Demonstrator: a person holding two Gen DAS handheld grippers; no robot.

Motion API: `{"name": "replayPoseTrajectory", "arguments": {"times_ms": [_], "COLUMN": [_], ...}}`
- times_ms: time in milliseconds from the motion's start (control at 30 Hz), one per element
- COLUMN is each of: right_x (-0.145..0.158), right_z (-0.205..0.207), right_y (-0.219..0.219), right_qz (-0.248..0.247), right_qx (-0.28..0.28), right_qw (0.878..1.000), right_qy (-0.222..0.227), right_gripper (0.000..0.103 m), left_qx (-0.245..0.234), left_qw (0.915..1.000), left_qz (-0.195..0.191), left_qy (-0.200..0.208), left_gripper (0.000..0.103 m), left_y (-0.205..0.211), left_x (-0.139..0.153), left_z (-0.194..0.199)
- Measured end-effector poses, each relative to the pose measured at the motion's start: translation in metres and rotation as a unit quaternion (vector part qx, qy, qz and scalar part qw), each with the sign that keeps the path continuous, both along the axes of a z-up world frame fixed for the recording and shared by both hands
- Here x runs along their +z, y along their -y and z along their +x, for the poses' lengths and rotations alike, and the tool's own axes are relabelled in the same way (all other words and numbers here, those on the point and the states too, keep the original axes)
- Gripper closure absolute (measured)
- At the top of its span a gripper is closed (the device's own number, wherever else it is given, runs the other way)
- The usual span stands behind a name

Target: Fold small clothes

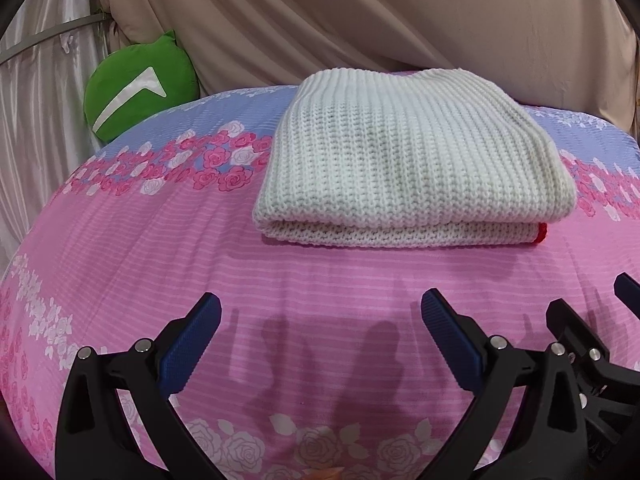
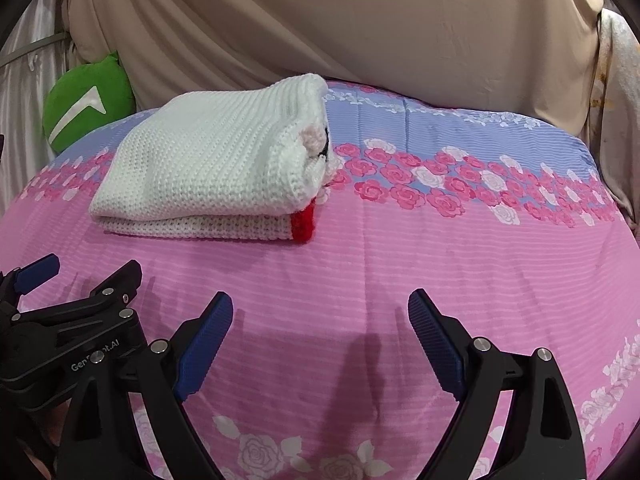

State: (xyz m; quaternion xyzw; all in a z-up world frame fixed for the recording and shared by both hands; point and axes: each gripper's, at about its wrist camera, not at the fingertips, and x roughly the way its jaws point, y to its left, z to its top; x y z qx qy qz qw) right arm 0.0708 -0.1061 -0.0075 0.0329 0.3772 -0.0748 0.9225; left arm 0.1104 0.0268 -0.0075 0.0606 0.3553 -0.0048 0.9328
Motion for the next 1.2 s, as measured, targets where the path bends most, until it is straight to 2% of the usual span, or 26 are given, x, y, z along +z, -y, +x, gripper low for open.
{"name": "replayPoseTrajectory", "arguments": {"times_ms": [900,1100,1200], "right_x": [0.0014,0.0009,0.0008], "right_z": [-0.0024,-0.0019,-0.0021], "right_y": [0.0014,-0.0019,-0.0024], "right_qz": [-0.007,-0.019,-0.019], "right_qx": [-0.019,-0.027,-0.028], "right_qw": [1.000,0.999,0.999], "right_qy": [0.004,0.000,-0.001], "right_gripper": [0.016,0.016,0.016], "left_qx": [0.002,0.001,-0.001], "left_qw": [0.9999,0.9995,0.9996], "left_qz": [0.009,0.025,0.023], "left_qy": [0.011,0.019,0.019], "left_gripper": [0.005,0.013,0.013], "left_y": [0.0018,0.0054,0.0042], "left_x": [0.0022,0.0036,0.0036], "left_z": [-0.0046,-0.0064,-0.0055]}}
